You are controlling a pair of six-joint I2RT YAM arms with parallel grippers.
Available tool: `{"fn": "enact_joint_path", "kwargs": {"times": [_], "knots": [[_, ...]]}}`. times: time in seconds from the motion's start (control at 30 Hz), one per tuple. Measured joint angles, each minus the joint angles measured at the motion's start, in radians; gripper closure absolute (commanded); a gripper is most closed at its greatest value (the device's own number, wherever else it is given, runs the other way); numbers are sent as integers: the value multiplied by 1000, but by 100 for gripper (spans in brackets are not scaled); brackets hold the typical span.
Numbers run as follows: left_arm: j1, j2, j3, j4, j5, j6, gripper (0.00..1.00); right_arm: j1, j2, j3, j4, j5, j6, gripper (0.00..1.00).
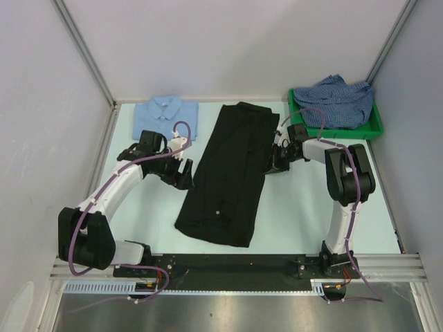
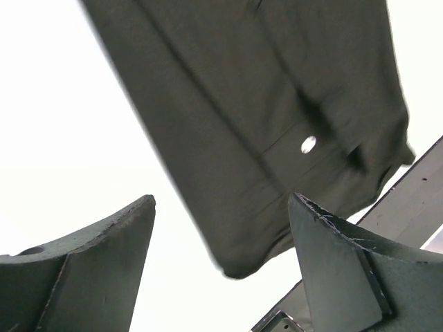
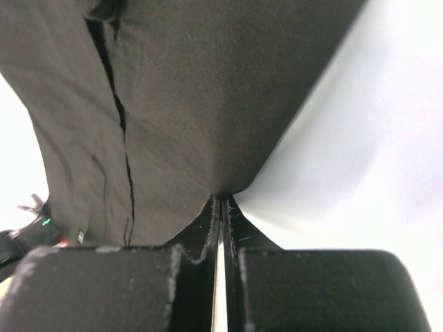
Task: Fold and stack the long sleeve shirts
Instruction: Fold the shirt
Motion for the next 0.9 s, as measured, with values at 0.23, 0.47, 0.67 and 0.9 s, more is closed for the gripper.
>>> {"fn": "enact_joint_path", "kwargs": {"times": [0.23,0.47,0.67,0.9], "knots": [[0,3,-23,5,2,0,17,-103,76,198,-154,125,-147,82],[0,14,-24,17,37,-2,17,-126,22,183,-289,125,-274,58],[-1,-8,-56,52,59,-31,16,-39,-278,23,-387,95,-354,60],[-3,-88,-81,89,47,-134,14,193,-473,-169,-382,47,-325,49]]}}
